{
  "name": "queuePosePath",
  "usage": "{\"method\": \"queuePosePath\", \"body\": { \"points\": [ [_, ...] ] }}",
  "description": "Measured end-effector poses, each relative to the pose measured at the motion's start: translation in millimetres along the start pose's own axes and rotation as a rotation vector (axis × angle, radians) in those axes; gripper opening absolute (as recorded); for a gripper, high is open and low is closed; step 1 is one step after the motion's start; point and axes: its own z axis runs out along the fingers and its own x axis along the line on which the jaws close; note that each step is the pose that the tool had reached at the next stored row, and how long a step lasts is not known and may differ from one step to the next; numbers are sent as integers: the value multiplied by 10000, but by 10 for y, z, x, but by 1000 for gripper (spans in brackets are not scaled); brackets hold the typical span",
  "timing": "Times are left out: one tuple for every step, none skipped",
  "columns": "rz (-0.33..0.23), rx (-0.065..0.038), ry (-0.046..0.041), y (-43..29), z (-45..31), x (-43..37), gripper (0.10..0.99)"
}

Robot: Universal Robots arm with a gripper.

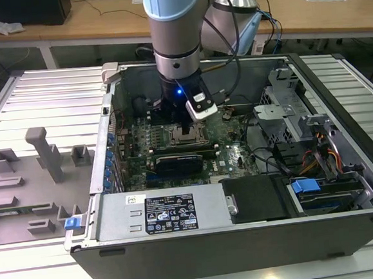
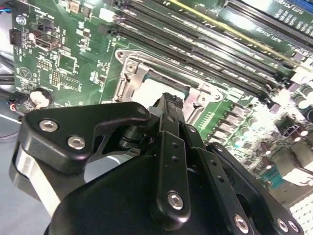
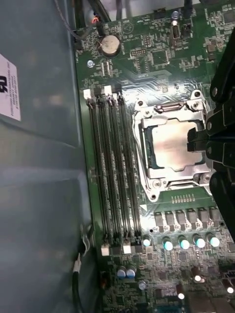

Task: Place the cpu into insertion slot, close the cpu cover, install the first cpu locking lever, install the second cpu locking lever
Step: 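Install the second cpu locking lever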

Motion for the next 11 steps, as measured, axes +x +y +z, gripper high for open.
{"method": "queuePosePath", "body": {
  "points": [
    [1, 32, 19, 17, 3, -13, 106],
    [2, 48, 45, 31, 6, -27, 106],
    [6, 54, 78, 41, 9, -41, 106],
    [10, 63, 130, 49, 11, -61, 106],
    [-7, 85, 171, 55, 16, -70, 106],
    [-55, 160, 207, 61, 20, -69, 106],
    [-178, 212, 229, 72, 28, -67, 106],
    [-250, 212, 238, 83, 32, -65, 106],
    [-311, 208, 244, 97, 34, -63, 106],
    [-366, 204, 250, 114, 35, -61, 106],
    [-384, 203, 251, 124, 37, -60, 106]
  ]
}}
